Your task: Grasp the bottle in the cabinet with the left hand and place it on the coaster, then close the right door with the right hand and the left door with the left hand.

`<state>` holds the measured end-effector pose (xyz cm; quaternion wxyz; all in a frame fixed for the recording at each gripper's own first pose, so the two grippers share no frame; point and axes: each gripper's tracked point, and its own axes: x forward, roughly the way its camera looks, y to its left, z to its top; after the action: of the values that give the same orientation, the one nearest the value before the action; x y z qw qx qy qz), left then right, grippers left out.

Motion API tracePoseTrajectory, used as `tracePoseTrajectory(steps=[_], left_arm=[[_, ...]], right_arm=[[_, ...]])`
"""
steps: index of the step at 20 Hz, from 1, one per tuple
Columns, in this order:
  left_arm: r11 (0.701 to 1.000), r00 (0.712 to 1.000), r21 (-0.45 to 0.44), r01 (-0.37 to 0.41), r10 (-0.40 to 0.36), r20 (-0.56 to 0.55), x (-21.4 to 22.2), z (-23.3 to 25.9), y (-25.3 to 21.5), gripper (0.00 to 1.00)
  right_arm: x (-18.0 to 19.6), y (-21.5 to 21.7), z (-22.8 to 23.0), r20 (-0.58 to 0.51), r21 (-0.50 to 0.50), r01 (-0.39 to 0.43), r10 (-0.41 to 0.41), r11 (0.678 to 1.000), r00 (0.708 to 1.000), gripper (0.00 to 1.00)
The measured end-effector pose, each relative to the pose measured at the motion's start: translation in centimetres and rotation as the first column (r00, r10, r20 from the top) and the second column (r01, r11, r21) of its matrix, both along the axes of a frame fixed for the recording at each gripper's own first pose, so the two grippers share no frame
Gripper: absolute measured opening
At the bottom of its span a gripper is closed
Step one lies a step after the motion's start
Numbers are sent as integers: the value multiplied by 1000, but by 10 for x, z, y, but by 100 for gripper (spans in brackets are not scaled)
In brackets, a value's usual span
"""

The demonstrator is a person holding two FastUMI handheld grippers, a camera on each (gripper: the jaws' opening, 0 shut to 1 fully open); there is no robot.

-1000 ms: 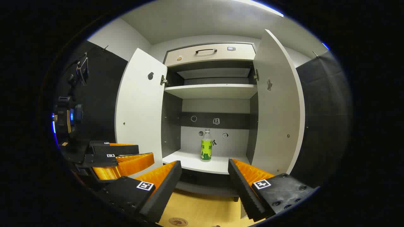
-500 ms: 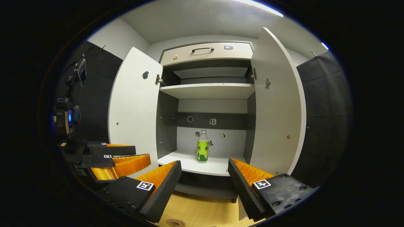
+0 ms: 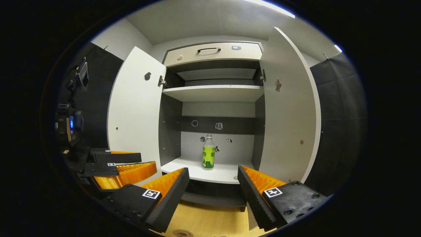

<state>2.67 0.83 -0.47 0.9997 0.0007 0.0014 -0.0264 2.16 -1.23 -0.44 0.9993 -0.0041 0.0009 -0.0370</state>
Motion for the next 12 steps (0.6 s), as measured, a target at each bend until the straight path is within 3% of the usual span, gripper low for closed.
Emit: tracePoseTrajectory(steps=[12], left_arm=[[996, 996, 30, 88, -88, -6, 19, 1, 12, 95]], right_arm=[[-16, 14, 0, -1, -34, 92, -92, 995, 996, 98]])
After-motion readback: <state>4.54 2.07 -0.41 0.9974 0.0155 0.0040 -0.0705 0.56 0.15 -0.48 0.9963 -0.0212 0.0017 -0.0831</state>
